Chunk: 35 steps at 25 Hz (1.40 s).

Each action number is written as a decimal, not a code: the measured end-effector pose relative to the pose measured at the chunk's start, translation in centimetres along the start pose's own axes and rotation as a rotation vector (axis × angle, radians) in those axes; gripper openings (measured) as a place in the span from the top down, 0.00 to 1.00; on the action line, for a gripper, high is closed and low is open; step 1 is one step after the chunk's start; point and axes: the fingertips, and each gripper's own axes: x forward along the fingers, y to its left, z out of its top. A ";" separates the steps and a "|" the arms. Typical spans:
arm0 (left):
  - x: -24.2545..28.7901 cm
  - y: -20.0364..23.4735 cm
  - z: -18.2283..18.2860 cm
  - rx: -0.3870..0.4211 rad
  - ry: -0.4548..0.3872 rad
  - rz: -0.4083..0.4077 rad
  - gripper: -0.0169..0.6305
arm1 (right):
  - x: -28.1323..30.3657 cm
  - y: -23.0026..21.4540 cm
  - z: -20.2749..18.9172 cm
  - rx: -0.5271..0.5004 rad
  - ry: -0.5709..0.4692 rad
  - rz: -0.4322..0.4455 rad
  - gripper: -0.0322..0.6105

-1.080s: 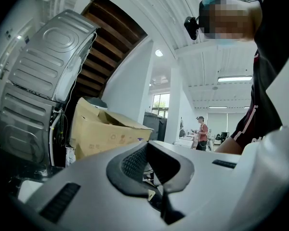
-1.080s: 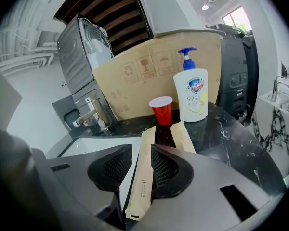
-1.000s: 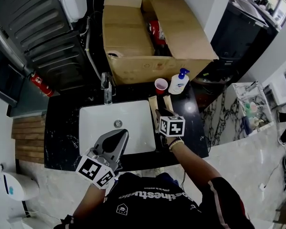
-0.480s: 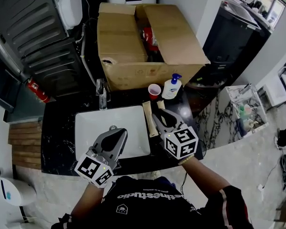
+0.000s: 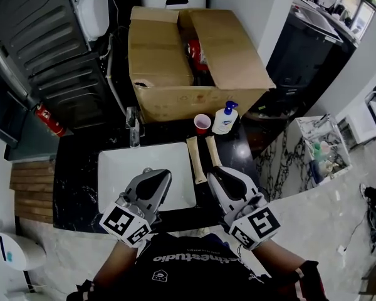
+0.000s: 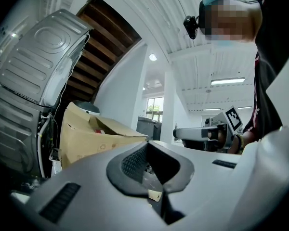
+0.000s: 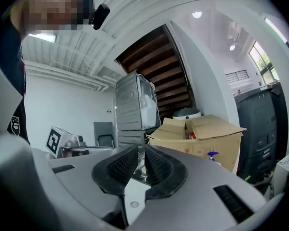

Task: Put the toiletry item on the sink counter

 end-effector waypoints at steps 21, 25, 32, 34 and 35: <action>0.2 -0.4 0.3 0.003 -0.010 -0.005 0.95 | -0.6 0.4 -1.2 0.006 -0.007 -0.028 0.89; 0.3 -0.3 0.2 0.000 -0.007 -0.002 0.95 | -0.5 0.3 -1.4 -0.004 0.006 -0.034 0.89; 0.3 -0.2 -0.1 -0.007 -0.003 -0.001 0.95 | -0.5 0.3 -1.4 0.002 0.006 -0.035 0.89; 0.3 -0.1 -0.2 -0.012 -0.001 -0.001 0.95 | -0.6 0.4 -1.4 -0.002 0.006 -0.034 0.89; 0.3 -0.2 -0.3 -0.013 -0.001 0.000 0.95 | -0.6 0.4 -1.4 -0.004 0.006 -0.035 0.89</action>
